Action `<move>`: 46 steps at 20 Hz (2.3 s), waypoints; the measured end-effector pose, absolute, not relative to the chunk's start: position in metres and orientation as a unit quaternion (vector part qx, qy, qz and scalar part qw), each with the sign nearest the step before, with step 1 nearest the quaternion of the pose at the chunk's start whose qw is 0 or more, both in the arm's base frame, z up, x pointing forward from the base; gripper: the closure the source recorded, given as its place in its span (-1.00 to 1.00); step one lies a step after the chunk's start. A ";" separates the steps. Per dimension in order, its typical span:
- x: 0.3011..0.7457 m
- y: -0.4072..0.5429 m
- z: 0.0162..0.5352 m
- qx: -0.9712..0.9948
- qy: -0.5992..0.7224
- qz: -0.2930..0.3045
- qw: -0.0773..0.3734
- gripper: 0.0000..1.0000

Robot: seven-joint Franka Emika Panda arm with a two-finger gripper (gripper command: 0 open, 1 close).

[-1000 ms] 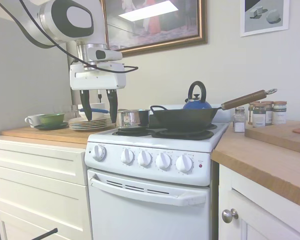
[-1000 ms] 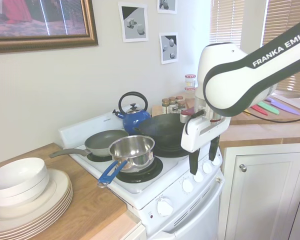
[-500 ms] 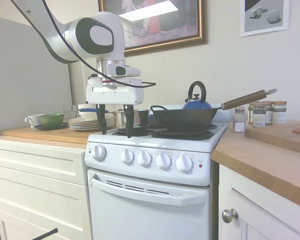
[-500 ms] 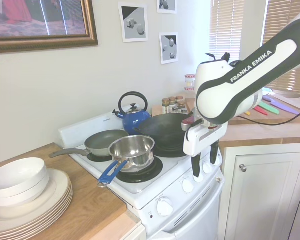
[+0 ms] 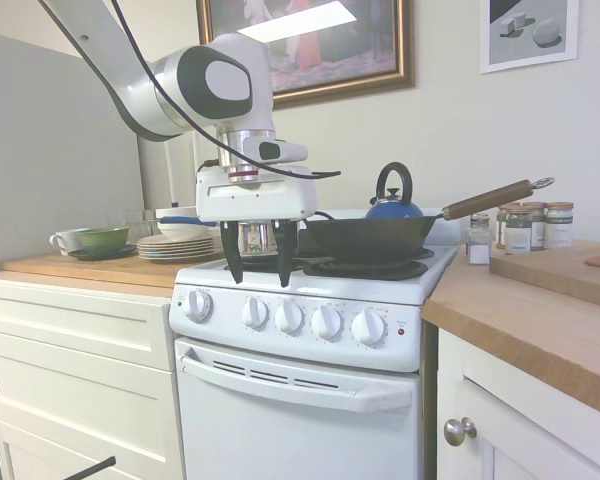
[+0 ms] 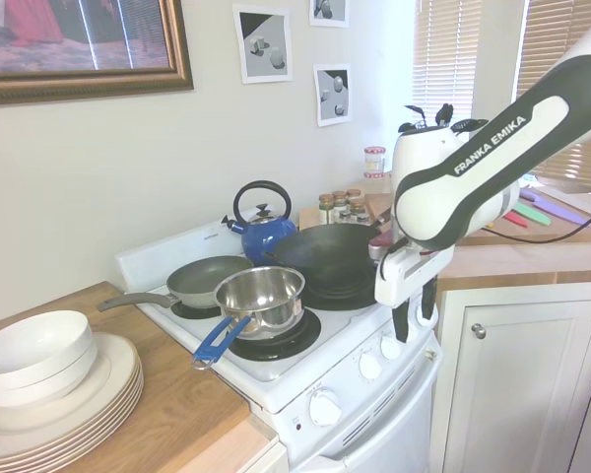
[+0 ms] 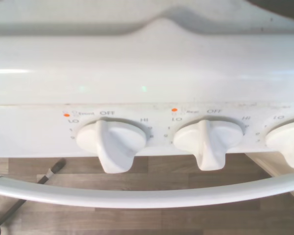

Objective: Turn on the stove on the top left

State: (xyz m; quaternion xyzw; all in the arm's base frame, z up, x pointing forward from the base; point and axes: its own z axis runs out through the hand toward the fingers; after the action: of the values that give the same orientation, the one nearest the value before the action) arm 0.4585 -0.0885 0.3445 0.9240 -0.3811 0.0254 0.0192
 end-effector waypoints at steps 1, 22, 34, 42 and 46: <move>0.459 -0.089 0.343 0.924 -0.380 0.027 0.020 1.00; 0.484 -0.102 0.318 0.926 -0.374 0.039 0.041 1.00; 0.503 -0.086 0.306 0.926 -0.374 0.035 0.046 1.00; 0.503 -0.091 0.305 0.923 -0.380 0.037 0.046 1.00; 0.503 -0.097 0.307 0.921 -0.386 0.040 0.045 1.00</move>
State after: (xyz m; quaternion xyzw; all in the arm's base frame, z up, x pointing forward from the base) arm 0.5034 -0.0968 0.3072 0.9206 -0.3858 0.0397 0.0450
